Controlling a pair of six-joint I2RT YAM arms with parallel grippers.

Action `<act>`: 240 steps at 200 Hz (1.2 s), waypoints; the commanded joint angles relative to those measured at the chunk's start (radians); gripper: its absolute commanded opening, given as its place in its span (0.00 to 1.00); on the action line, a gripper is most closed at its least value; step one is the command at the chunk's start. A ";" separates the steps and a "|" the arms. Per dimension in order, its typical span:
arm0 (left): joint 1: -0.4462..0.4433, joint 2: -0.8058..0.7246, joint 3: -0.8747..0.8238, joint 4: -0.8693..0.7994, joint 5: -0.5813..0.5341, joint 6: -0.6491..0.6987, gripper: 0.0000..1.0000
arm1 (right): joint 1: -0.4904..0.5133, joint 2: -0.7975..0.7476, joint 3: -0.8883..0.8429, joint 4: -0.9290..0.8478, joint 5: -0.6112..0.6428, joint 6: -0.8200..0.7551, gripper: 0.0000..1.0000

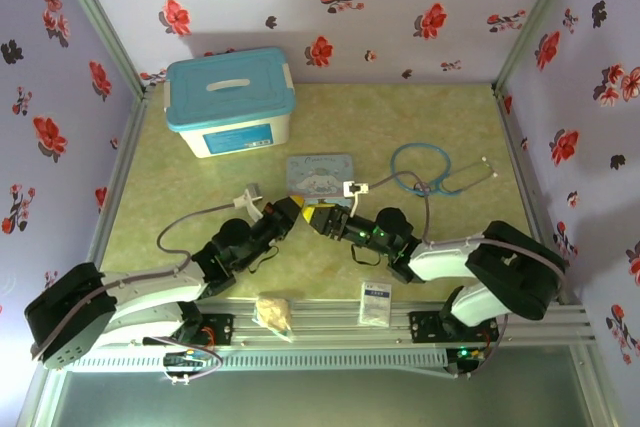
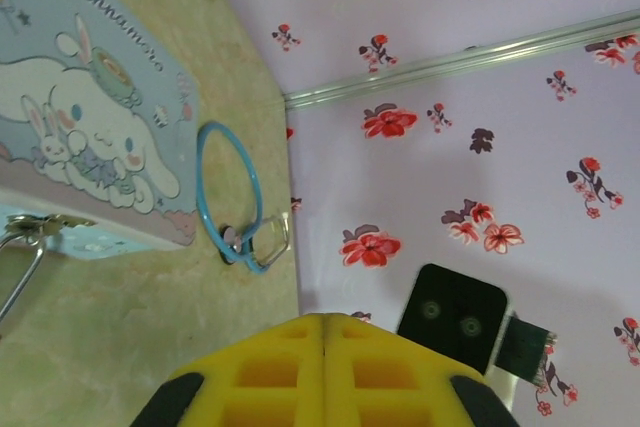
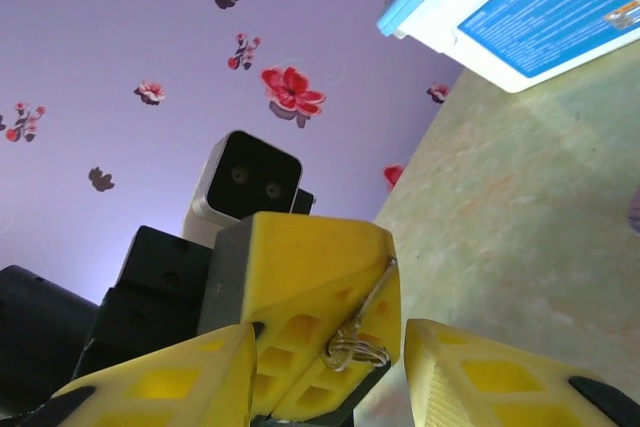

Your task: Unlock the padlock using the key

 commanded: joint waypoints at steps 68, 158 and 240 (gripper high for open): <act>-0.001 -0.036 -0.022 0.038 -0.033 0.034 0.00 | -0.004 0.083 0.047 0.134 -0.075 0.036 0.33; -0.001 -0.038 -0.041 0.035 -0.051 0.014 0.00 | -0.004 0.051 0.006 0.130 -0.028 0.011 0.04; 0.029 -0.061 -0.058 -0.019 -0.025 0.008 0.34 | -0.006 -0.021 -0.010 -0.092 -0.061 -0.060 0.00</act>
